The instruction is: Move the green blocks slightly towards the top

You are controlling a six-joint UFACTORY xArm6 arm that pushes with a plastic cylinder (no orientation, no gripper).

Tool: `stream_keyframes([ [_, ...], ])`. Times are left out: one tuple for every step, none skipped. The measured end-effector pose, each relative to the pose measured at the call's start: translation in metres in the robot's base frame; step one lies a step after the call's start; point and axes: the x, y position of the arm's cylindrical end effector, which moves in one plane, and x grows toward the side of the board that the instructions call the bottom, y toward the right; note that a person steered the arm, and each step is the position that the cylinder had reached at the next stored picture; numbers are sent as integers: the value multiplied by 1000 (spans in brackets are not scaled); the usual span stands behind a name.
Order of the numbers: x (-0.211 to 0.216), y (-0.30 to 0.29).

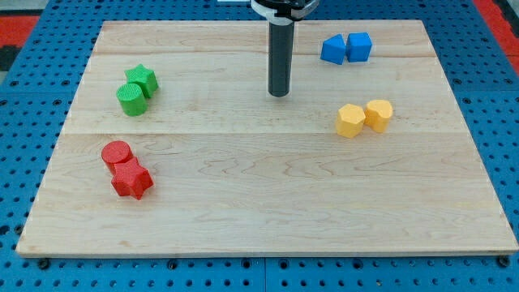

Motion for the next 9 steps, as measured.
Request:
stream_keyframes([
  [29,4],
  [56,2],
  [56,-10],
  [61,-27],
  [61,-85],
  [61,-145],
  [55,-220],
  [31,-232],
  [7,-230],
])
